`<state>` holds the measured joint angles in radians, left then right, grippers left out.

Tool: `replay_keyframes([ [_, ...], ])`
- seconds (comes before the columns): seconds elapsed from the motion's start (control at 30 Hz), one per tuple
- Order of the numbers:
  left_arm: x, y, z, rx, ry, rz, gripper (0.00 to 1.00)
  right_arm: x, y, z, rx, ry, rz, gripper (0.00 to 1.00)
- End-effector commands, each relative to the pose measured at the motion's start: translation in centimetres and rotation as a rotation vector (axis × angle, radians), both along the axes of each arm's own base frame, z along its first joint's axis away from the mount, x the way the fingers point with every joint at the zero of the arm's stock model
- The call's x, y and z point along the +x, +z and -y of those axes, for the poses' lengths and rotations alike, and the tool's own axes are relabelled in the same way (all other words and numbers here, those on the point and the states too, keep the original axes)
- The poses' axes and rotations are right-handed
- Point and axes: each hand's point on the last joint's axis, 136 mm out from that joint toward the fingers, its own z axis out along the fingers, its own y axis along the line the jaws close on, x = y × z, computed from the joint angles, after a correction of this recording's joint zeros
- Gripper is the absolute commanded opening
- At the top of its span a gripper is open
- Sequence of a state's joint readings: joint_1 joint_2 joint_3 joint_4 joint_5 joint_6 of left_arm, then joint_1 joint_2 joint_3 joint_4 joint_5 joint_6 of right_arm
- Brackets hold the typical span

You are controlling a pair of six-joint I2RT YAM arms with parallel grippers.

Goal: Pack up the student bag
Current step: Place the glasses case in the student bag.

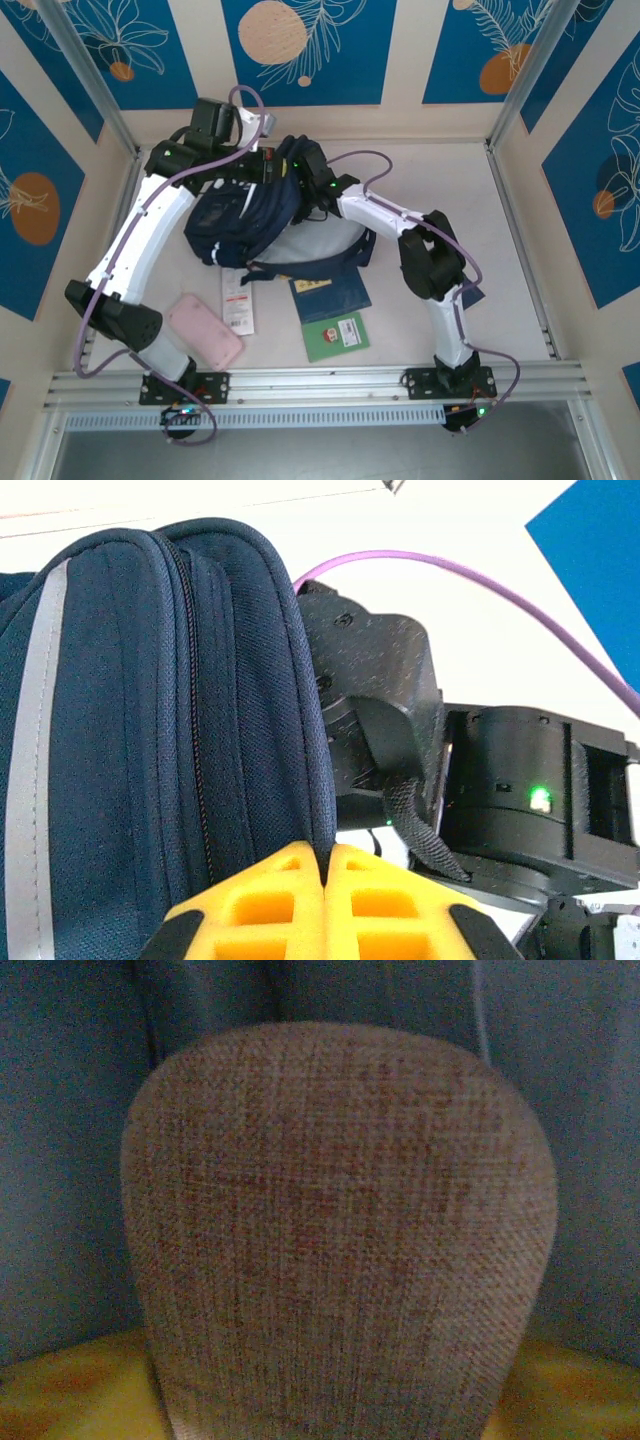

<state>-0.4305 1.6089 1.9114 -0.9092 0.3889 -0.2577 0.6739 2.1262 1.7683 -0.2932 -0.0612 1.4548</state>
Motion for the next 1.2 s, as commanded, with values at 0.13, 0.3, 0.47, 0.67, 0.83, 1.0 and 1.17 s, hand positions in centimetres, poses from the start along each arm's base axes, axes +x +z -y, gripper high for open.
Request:
replay_keyframes([
  [0.13, -0.8, 6.3, 0.8, -0.141, -0.066, 0.148, 0.0, -0.5, 1.5, -1.1, 0.017, 0.068, 0.05, 0.82],
  [0.3, -0.5, 5.9, 0.6, -0.137, -0.055, 0.138, 0.0, -0.9, 4.1, -1.6, 0.046, 0.16, 0.154, 0.84],
  [0.47, -0.2, 5.0, 0.0, -0.13, -0.029, 0.124, 0.0, -2.2, 7.4, -0.8, 0.064, 0.22, 0.29, 0.85],
  [0.67, 0.1, 4.0, -0.4, -0.125, -0.005, 0.11, 0.0, -3.9, 8.6, 2.0, 0.034, 0.194, 0.304, 0.69],
  [0.83, 0.1, 3.4, -0.4, -0.136, 0.002, 0.102, 0.0, -5.2, 8.3, 5.3, -0.092, 0.135, 0.265, 0.52],
  [1.0, -0.1, 2.8, 0.0, -0.17, -0.003, 0.085, 0.0, -6.9, 7.5, 10.8, -0.281, 0.021, 0.221, 0.36],
  [1.17, 0.0, 1.5, 0.3, -0.202, -0.006, 0.065, 0.0, -8.5, 8.5, 16.1, -0.402, -0.047, 0.262, 0.32],
])
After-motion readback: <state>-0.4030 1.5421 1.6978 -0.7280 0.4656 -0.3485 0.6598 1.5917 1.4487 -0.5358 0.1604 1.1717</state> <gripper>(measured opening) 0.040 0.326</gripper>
